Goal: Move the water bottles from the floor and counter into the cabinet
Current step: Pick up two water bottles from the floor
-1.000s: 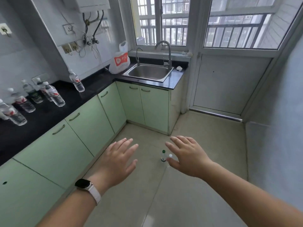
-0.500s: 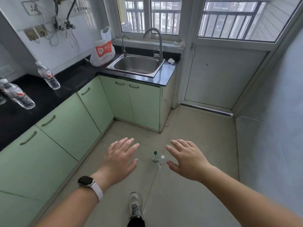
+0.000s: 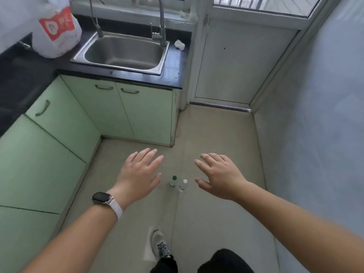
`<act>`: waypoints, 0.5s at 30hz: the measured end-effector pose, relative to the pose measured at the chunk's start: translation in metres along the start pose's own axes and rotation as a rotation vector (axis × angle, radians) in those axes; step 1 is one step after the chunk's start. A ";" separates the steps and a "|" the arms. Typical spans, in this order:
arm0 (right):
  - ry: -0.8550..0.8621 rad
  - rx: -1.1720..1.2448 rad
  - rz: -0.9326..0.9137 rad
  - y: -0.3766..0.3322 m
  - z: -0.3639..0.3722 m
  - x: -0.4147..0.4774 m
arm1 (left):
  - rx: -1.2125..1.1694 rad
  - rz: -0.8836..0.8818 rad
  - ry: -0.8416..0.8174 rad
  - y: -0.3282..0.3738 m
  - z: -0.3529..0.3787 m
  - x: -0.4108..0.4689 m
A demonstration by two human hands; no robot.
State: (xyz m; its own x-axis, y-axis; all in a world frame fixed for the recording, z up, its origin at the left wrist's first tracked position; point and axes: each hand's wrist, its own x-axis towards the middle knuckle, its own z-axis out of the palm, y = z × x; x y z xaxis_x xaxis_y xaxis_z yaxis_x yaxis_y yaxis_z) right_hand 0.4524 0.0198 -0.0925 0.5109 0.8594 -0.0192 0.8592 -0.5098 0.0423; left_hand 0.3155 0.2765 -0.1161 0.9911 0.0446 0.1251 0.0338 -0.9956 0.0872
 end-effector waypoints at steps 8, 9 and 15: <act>-0.089 0.070 0.015 0.024 0.025 0.046 | -0.052 -0.028 -0.088 -0.018 0.039 0.047; -0.092 0.082 0.008 0.030 0.031 0.052 | -0.057 -0.039 -0.099 -0.017 0.045 0.055; -0.136 0.210 -0.034 0.077 0.095 0.085 | -0.087 -0.153 -0.171 -0.007 0.104 0.100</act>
State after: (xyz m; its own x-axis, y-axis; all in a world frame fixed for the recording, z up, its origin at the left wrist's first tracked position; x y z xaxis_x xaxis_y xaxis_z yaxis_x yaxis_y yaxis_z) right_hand 0.5644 0.0495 -0.1859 0.4685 0.8703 -0.1521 0.8552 -0.4900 -0.1692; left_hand 0.4276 0.2797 -0.2068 0.9828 0.1729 -0.0644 0.1818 -0.9672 0.1776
